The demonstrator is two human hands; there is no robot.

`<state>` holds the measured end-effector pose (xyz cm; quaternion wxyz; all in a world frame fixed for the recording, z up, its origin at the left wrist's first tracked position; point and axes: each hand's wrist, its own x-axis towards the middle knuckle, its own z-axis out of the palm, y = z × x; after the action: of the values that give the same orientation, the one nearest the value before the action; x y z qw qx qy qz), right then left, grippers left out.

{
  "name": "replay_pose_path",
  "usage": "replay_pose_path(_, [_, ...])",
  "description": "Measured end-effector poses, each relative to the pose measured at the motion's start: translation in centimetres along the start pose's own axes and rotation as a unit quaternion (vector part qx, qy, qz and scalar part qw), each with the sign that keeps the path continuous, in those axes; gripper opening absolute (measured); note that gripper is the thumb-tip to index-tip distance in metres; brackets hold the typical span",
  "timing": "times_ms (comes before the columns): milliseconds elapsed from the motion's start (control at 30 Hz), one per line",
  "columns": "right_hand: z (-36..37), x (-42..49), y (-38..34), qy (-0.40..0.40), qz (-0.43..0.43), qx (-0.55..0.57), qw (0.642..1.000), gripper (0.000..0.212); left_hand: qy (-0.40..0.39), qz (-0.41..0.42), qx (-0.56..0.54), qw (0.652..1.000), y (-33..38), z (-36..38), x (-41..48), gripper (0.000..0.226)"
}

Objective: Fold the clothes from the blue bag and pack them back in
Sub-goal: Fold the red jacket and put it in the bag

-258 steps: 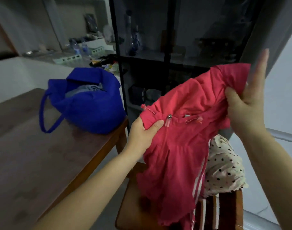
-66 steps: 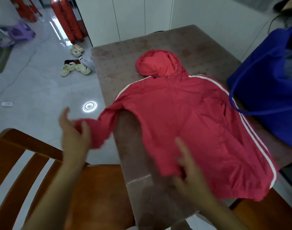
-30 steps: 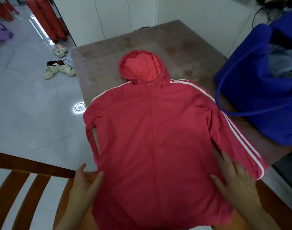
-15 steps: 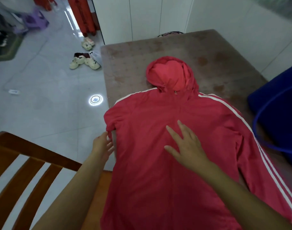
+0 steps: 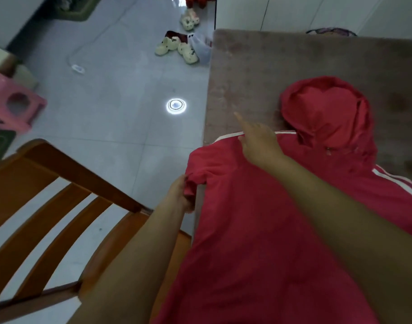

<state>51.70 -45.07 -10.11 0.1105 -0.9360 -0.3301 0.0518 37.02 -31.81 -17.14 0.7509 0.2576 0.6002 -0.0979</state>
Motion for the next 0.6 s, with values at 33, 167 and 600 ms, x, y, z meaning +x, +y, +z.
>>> replay_pose_path(33, [0.5,0.5,-0.1,-0.015,-0.008,-0.019,1.0,0.07,-0.014,-0.012,-0.01,1.0,-0.1,0.2,0.2,0.036])
replay_pose_path(167, [1.9,1.2,0.1,-0.058,-0.029,-0.072,0.995,0.07,-0.026,0.029,-0.101,0.994,2.1,-0.6,3.5,0.031])
replay_pose_path(600, [3.9,-4.6,0.7,-0.051,-0.063,-0.03,0.996,0.084,-0.116,0.226,-0.349,0.902,13.4,-5.1,-1.7,0.033])
